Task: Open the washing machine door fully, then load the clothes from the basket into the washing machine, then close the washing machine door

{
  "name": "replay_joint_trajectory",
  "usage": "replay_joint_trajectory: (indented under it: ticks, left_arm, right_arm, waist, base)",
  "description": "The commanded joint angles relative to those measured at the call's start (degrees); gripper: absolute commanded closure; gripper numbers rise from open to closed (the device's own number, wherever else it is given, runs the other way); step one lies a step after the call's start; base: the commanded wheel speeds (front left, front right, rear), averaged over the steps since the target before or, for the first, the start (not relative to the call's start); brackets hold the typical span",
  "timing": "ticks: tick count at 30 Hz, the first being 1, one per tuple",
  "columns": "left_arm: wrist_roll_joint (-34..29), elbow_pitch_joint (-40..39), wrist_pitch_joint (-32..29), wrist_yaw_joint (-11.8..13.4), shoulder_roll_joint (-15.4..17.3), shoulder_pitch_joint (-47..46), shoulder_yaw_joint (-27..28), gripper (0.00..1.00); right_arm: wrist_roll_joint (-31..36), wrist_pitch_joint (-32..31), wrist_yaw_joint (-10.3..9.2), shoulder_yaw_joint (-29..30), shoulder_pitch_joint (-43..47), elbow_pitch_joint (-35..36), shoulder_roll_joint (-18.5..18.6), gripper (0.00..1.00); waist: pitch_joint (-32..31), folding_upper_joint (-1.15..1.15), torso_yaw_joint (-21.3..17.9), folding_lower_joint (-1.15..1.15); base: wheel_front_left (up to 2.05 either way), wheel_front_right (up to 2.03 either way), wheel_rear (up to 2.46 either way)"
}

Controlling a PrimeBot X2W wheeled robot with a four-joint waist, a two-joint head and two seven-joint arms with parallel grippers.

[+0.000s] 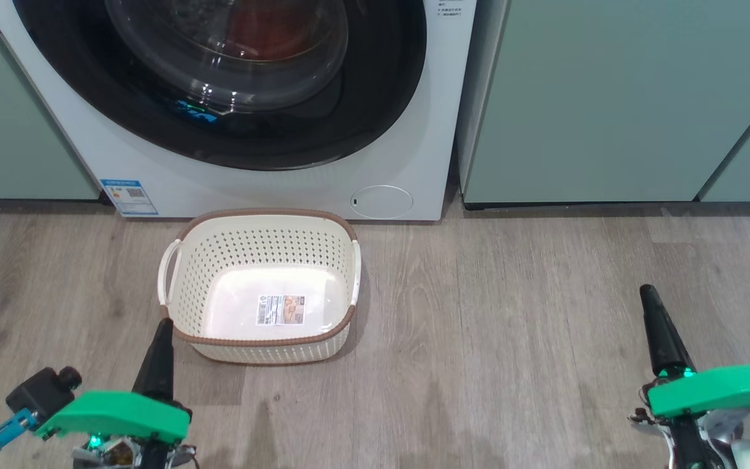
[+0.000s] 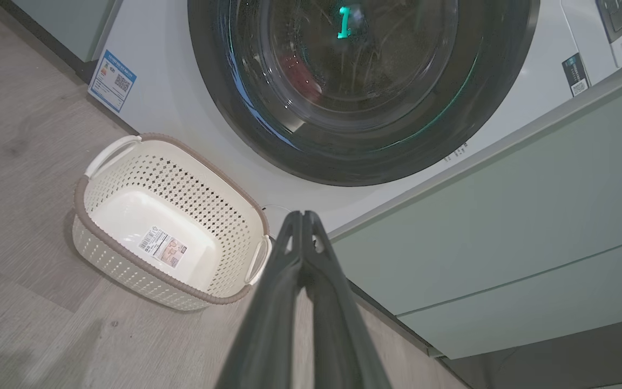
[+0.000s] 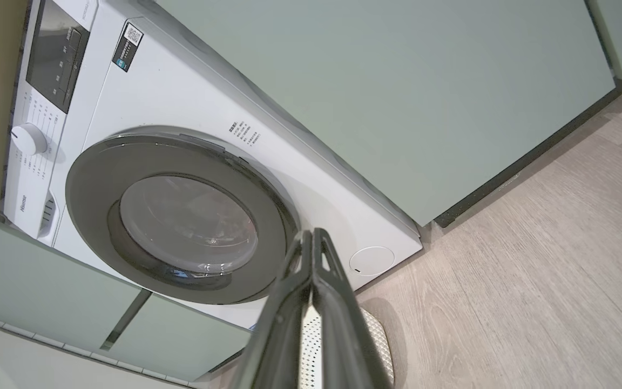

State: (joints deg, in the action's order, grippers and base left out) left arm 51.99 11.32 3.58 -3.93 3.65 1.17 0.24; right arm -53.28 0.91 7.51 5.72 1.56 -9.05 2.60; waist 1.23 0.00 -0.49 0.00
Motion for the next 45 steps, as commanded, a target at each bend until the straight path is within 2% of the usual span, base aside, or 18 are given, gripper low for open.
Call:
replay_joint_trajectory:
  ticks: [1,45]
  left_arm:
    - [1.86,-1.47,-0.35,-0.49,0.13,-3.30,1.60,1.00]
    - [30.35,1.67,-7.59,-2.77,-0.54,-6.33,5.10,1.00]
  right_arm:
    - [-2.01,-0.34,-0.01,-0.34,-3.37,1.46,0.77,1.00]
    - [-29.89,-5.16,-0.02,-0.02,-6.57,-3.30,0.80,1.00]
  waist:
    - [-0.03,0.00,0.01,0.00]
    - [-0.79,0.00,0.36,0.00]
  base:
    - [0.00,0.00,0.00]
    - [0.00,0.00,0.00]
